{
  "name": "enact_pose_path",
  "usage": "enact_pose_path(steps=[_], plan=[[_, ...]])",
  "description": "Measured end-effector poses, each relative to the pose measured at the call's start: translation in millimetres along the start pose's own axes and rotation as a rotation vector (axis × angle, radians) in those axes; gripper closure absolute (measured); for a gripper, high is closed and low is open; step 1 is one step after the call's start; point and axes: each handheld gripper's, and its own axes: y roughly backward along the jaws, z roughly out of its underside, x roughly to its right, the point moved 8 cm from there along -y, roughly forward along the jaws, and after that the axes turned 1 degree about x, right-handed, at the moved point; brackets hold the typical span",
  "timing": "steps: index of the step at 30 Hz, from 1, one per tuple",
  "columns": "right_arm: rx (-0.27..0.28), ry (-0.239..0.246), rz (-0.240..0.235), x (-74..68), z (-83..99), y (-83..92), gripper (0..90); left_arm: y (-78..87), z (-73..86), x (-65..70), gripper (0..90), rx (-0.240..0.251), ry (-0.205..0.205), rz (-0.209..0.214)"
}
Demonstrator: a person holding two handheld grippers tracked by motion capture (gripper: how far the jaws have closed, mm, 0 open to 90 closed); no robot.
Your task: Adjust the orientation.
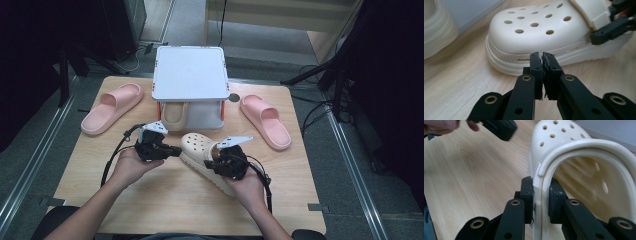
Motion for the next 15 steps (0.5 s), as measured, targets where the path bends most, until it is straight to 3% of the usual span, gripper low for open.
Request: enact_pose_path(steps=[4, 7, 9, 15], plan=[[0.002, 0.028, -0.017, -5.4, 2.5, -7.3, 77.5, -8.4, 6.9, -4.9, 86.2, -0.039, -0.003, -0.022], [-0.015, 0.056, -0.045, -7.2, 5.5, -9.7, 72.5, -9.2, 7.6, -6.2, 85.7, -0.04, 0.005, -0.018], [-0.003, 0.052, -0.063, -7.7, 3.6, -7.2, 67.0, -9.4, 7.6, -6.3, 85.6, -0.04, 0.001, -0.021], [0.038, 0.029, -0.08, -1.2, 1.4, 14.3, 68.1, -9.7, 6.3, -4.9, 85.4, -0.036, -0.007, -0.026]])
